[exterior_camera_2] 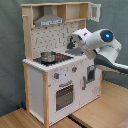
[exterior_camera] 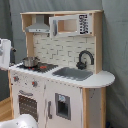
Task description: Play with the kitchen
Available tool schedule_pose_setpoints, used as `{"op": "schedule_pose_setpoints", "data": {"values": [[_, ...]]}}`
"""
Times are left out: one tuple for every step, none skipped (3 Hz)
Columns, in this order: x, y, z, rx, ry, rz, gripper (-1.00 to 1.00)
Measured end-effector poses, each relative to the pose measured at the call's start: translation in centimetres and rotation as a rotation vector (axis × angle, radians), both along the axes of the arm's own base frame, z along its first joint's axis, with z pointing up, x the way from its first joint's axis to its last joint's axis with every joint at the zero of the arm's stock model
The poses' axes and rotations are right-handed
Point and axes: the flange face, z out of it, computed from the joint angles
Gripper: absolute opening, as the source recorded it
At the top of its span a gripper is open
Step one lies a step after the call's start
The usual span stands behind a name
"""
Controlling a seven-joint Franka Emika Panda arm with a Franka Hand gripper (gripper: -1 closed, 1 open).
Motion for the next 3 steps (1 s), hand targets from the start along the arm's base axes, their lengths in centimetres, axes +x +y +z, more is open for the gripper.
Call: {"op": "schedule_pose_setpoints", "data": {"values": [[1.9, 0.6, 0.4, 0.058, 0.039, -0.018, 1.0], [4.0, 1.1, 0.6, 0.114, 0.079, -0.031, 1.0], [6.1, 1.5, 0.9, 0.165, 0.119, -0.04, 1.0]]}}
